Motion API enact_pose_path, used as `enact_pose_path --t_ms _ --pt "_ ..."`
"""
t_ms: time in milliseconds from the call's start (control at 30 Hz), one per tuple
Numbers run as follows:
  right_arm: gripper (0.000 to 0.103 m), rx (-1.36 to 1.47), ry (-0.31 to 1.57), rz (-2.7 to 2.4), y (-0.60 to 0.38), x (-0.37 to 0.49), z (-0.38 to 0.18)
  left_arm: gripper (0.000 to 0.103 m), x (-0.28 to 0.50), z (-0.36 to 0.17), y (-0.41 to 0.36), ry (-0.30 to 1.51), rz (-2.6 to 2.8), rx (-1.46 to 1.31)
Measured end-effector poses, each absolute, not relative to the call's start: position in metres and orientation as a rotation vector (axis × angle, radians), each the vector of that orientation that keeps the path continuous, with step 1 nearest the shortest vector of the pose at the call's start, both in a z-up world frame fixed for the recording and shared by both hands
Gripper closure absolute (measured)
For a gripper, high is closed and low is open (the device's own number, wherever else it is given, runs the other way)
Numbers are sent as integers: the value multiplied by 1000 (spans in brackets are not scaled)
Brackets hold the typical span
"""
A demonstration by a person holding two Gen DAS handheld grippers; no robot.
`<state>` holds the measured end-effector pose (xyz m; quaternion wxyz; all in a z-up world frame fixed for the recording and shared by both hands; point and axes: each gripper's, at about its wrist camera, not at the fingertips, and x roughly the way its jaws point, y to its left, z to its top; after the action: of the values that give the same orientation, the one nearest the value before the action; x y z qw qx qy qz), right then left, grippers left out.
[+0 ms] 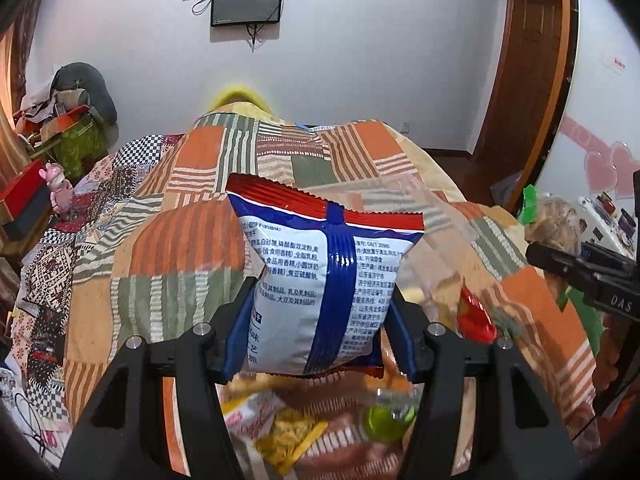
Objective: Organize snacks
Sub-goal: 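Carry both bags over the clear box and open both tools to drop them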
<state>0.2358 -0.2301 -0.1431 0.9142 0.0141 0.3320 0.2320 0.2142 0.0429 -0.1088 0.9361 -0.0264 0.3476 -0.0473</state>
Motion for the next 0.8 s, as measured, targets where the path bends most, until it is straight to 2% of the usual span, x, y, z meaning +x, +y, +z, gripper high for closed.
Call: enact_pose_path --t_ms 800 --pt "52 -24 781 497 -179 325 -167 44 332 -148 45 826 -8 -56"
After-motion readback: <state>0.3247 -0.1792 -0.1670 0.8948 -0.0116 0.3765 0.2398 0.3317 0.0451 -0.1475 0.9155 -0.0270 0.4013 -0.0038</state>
